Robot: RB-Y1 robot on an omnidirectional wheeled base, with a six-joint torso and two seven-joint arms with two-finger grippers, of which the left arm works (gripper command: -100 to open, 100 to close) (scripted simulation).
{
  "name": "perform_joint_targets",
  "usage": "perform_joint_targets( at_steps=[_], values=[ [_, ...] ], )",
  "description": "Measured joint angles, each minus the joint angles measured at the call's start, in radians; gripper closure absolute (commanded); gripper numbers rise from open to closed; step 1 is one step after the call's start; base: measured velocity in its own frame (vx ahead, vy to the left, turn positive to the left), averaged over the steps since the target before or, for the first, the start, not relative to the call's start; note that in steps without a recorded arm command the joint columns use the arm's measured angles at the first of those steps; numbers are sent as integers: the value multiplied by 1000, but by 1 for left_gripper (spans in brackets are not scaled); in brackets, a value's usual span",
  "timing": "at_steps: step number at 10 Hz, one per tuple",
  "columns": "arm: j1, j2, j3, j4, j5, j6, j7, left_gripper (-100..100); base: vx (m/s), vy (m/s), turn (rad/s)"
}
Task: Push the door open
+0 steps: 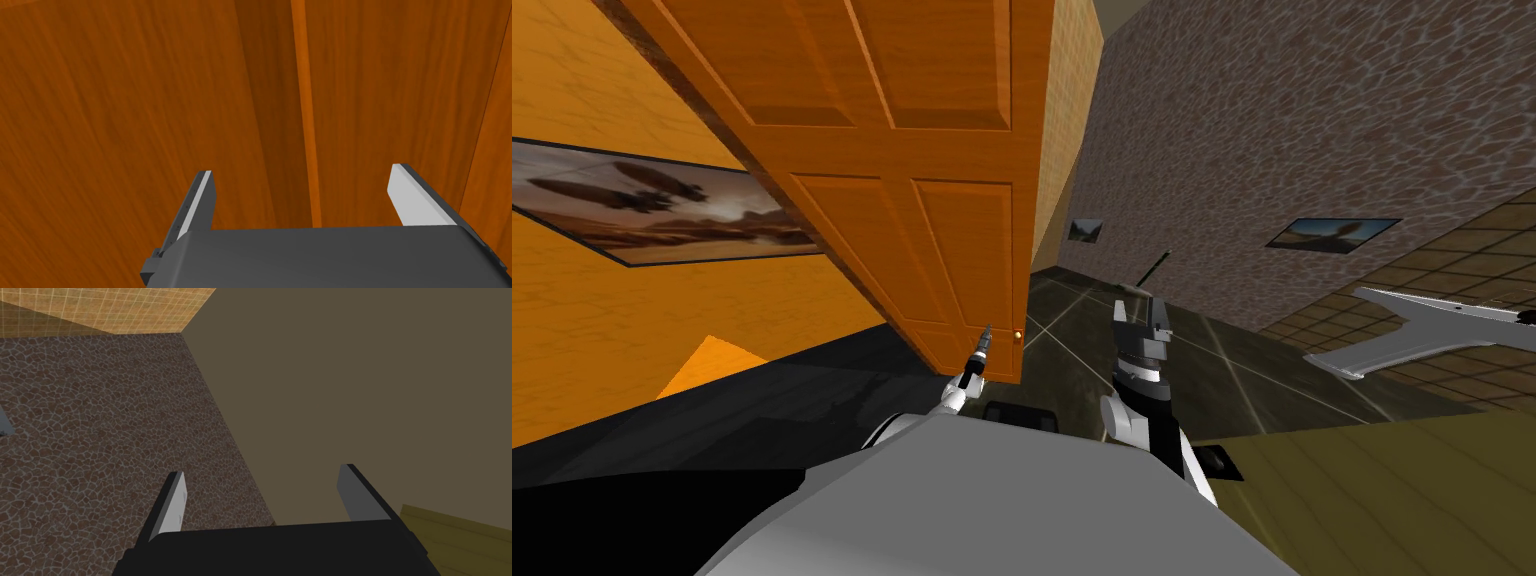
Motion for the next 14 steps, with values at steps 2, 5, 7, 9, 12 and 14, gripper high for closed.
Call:
perform_joint_targets(
  at_steps=[2,5,7,9,12,14],
  values=[
    [-8,-23,7,22,4,-11,-3,-100,71,-188,-28],
    [-5,-65,5,8,3,0,-5,-100,10,-146,-14],
    [2,-91,4,-5,2,5,-4,-100,-3,-104,5],
    [-5,-96,6,11,3,-5,-6,100,2,-8,-1],
    [-3,-97,4,13,2,-2,-6,100,-2,3,-4],
    [-3,-97,4,13,2,-1,-6,100,0,0,0]
  ],
)
